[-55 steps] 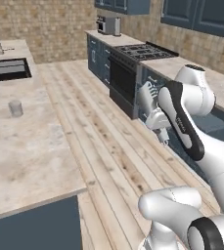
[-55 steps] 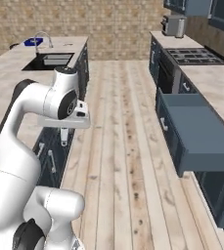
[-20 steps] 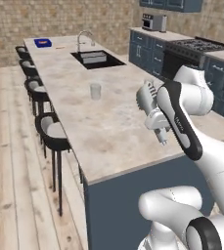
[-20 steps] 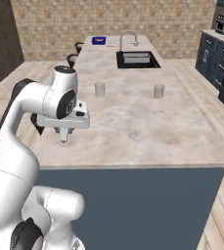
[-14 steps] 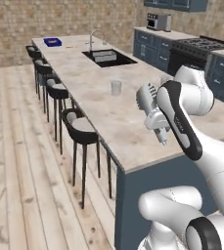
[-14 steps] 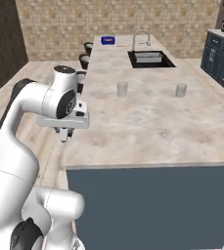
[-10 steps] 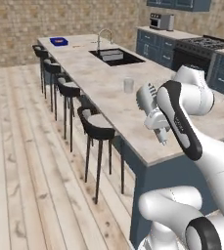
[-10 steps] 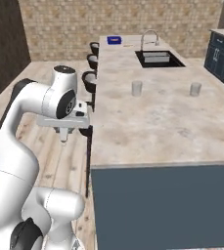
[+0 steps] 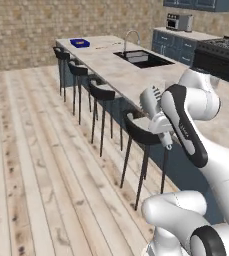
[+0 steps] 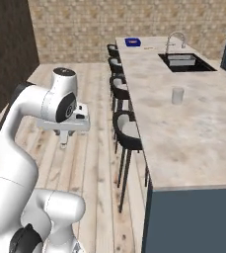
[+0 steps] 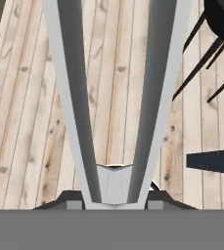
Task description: Take the tongs from the drawer on the left and place them on the dining counter next to the tray containing the hot dog.
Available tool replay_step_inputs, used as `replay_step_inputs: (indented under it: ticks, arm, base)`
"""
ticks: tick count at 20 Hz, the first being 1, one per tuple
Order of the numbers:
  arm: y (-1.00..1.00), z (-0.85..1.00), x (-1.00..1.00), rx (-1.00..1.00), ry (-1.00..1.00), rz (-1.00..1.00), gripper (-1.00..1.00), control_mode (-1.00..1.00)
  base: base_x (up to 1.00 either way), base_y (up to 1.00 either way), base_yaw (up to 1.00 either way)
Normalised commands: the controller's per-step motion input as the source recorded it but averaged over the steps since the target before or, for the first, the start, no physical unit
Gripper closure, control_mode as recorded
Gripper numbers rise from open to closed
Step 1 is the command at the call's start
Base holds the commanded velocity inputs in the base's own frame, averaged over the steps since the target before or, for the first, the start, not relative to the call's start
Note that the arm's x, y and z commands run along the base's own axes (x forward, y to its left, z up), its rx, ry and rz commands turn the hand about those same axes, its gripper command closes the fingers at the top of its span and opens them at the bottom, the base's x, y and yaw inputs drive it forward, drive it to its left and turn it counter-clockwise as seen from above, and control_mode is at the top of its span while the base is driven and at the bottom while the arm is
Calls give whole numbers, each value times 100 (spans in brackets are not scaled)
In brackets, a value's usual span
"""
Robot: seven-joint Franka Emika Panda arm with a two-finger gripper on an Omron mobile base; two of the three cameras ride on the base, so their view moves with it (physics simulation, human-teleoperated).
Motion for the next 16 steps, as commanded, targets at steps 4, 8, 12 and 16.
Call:
replay_step_inputs:
  ticks: [4, 8, 12, 16]
  arm:
    - [0, 0, 0, 0, 0, 0, 100, 100]
    - [0, 0, 0, 0, 0, 0, 100, 100]
    - [0, 0, 0, 0, 0, 0, 100, 100]
    - [0, 0, 0, 0, 0, 0, 100, 100]
  base:
    - [97, 100, 3]
    - [100, 100, 8]
    - [100, 100, 10]
    - [100, 99, 4]
